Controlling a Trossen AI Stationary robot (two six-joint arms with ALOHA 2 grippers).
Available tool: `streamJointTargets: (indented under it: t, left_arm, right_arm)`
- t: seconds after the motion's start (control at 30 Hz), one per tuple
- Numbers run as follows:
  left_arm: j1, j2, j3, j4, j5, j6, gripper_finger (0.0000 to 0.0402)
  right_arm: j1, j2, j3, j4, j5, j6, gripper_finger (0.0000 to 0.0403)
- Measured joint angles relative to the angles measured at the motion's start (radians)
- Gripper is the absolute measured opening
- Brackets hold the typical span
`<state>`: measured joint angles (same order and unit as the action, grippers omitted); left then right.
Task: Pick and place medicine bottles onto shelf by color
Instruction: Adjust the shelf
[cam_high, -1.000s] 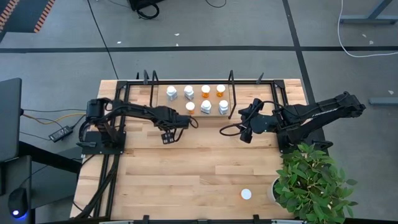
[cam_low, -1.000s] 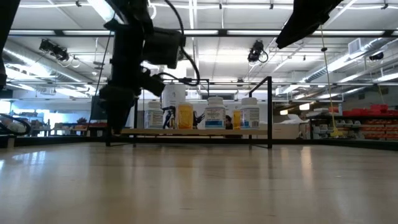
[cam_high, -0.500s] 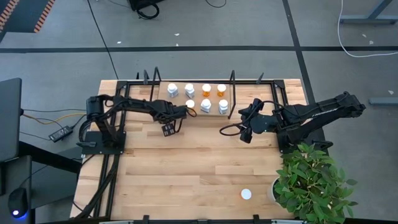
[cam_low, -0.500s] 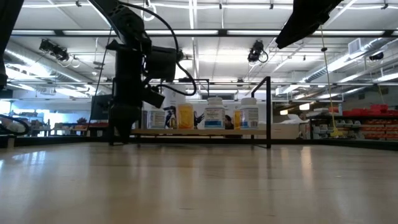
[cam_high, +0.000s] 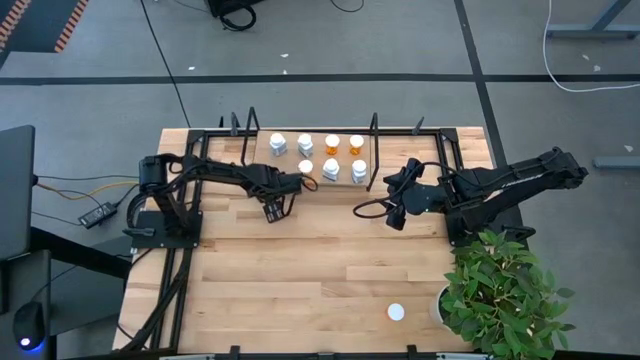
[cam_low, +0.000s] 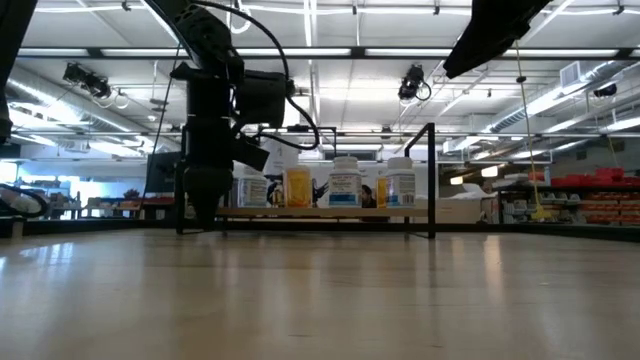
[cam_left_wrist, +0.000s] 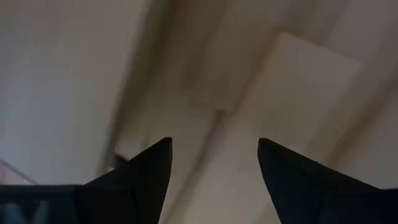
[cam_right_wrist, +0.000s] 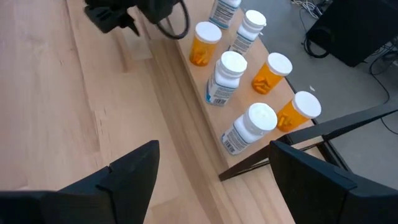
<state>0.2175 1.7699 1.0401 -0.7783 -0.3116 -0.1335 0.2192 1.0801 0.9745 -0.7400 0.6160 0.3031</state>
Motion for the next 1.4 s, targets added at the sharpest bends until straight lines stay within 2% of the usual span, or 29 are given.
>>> streamJointTargets:
  t: [0.07,0.2,0.27,0.43,0.63,0.77,0.9,1.03,1.17,1.27,1.4]
  left_arm:
    - [-0.025,0.0,0.0,0.0,0.007,-0.016,0.024]
    - [-0.076,-0.001,0.0,-0.007,0.009,-0.043,0.0234]
    - [-0.102,-0.002,0.0,-0.01,0.009,-0.065,0.0231]
    - [-0.166,-0.01,0.0,-0.008,0.009,-0.125,0.0225]
    - [-0.246,-0.01,0.0,-0.01,0.01,-0.187,0.0211]
    - [-0.294,-0.01,0.0,-0.003,0.01,-0.21,0.0201]
    - [-0.329,-0.01,0.0,0.019,0.01,-0.238,0.0192]
    - [-0.365,-0.01,0.0,0.041,0.005,-0.299,0.0185]
    - [-0.402,-0.01,0.0,0.055,-0.025,-0.329,0.0179]
    - [-0.425,-0.01,0.0,0.066,-0.037,-0.335,0.0175]
    - [-0.447,-0.01,0.0,0.088,-0.039,-0.352,0.0172]
  right_arm:
    - [0.0,0.0,0.0,-0.01,-0.024,0.004,0.031]
    - [0.02,-0.001,-0.039,-0.024,-0.185,0.062,0.031]
    - [0.038,0.0,-0.088,0.005,-0.221,0.078,0.031]
    - [0.04,0.0,-0.255,0.225,-0.211,0.001,0.031]
    - [-0.056,0.0,-0.428,0.54,-0.19,-0.147,0.0297]
    - [-0.143,0.0,-0.499,0.63,-0.214,-0.199,0.0259]
    - [-0.223,0.0,-0.514,0.661,-0.268,-0.262,0.0199]
    - [-0.285,0.0,-0.514,0.737,-0.395,-0.327,0.0133]
    - [-0.334,0.0,-0.513,0.759,-0.416,-0.36,0.0077]
    - [-0.378,0.0,-0.513,0.757,-0.419,-0.365,0.0049]
    - [-0.435,0.0,-0.513,0.759,-0.427,-0.375,0.0031]
